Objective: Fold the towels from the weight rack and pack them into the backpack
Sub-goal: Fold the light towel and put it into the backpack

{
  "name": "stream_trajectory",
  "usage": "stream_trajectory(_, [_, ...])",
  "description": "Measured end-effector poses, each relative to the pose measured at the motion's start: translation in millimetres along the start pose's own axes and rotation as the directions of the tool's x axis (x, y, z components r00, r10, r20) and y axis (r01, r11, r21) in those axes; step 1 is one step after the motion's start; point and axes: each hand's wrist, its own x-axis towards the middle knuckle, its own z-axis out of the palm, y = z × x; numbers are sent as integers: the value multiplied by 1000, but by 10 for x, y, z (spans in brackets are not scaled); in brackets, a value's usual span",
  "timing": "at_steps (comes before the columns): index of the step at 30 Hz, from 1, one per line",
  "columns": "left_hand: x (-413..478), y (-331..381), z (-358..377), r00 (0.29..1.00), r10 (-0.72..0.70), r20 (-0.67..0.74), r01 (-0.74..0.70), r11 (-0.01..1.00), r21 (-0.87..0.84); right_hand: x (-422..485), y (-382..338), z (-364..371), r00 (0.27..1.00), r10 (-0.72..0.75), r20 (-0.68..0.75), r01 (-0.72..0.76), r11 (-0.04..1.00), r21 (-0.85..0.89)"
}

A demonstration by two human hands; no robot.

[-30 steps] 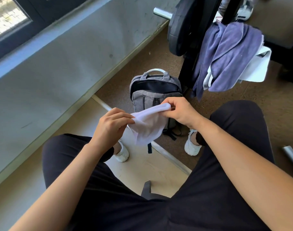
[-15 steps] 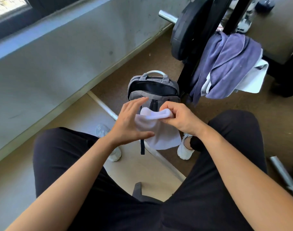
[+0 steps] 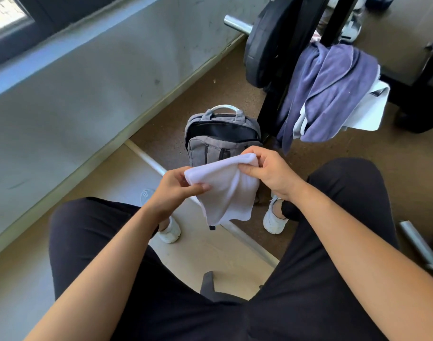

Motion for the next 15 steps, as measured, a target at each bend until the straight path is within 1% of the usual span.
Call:
stream_trajectory(1, [-20, -4, 27, 1000, -2, 0, 2, 995, -101, 0, -19, 23, 1000, 8, -24, -6, 997, 70])
stream_trajectory(2, [-25, 6, 55, 1000, 1, -3, -1, 988, -158, -2, -45, 47, 999, 23, -38, -17, 988, 153])
stream_trajectory(4, [-8, 84, 116, 999, -10, -31, 3, 977, -211, -7, -86, 64, 996, 84, -16, -74, 944, 320])
stream_trajectory(5, [12, 137, 136, 998, -18, -58, 5, 974, -225, -11, -94, 55, 992, 122, 23, -122, 920, 372])
stream_trajectory(6, [36, 186, 143, 996, -24, -83, 3, 968, -250, -16, -89, 46, 985, 157, 75, -174, 905, 387])
stream_trajectory(7, [51, 241, 150, 994, -34, -102, 3, 956, -294, -19, -64, 42, 973, 188, 132, -224, 904, 365])
stream_trajectory(10, [89, 350, 119, 985, -99, -143, 21, 886, -463, -35, 57, 114, 925, 265, 271, -324, 924, 202])
stream_trajectory(12, [108, 375, 82, 977, -164, -135, 65, 834, -548, -45, 99, 204, 908, 304, 289, -356, 923, 146])
stream_trajectory(14, [100, 373, 40, 964, -240, -116, 110, 755, -647, -47, 106, 263, 913, 314, 261, -366, 912, 185])
stream_trajectory(15, [95, 338, 17, 960, -255, -115, 103, 702, -705, -44, 98, 274, 918, 314, 241, -368, 901, 228])
